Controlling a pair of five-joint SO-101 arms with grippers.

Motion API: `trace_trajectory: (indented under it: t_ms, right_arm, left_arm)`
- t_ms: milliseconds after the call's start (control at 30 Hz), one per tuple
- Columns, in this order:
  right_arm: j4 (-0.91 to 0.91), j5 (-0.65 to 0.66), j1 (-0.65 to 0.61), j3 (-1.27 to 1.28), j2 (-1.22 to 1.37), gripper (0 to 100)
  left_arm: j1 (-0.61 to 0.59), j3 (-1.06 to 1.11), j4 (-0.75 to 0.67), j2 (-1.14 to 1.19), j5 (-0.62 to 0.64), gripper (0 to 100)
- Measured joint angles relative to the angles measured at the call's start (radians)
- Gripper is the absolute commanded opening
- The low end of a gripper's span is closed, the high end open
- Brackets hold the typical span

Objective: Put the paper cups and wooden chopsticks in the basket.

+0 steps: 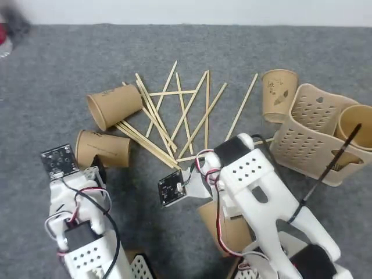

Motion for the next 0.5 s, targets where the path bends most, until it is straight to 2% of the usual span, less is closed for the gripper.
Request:
trace_trajectory:
  t_ms: [300, 500]
  right_arm:
    - [0.000, 0.061, 0.025, -0.048, 0.003, 19.1]
    - [-0.008, 0.081, 0.023, -0.040, 0.114, 18.8]
  left_arm:
    - [0.000, 0.000, -0.003, 0.000, 0.000, 23]
    - [0.000, 0.000, -0.006, 0.000, 0.000, 23]
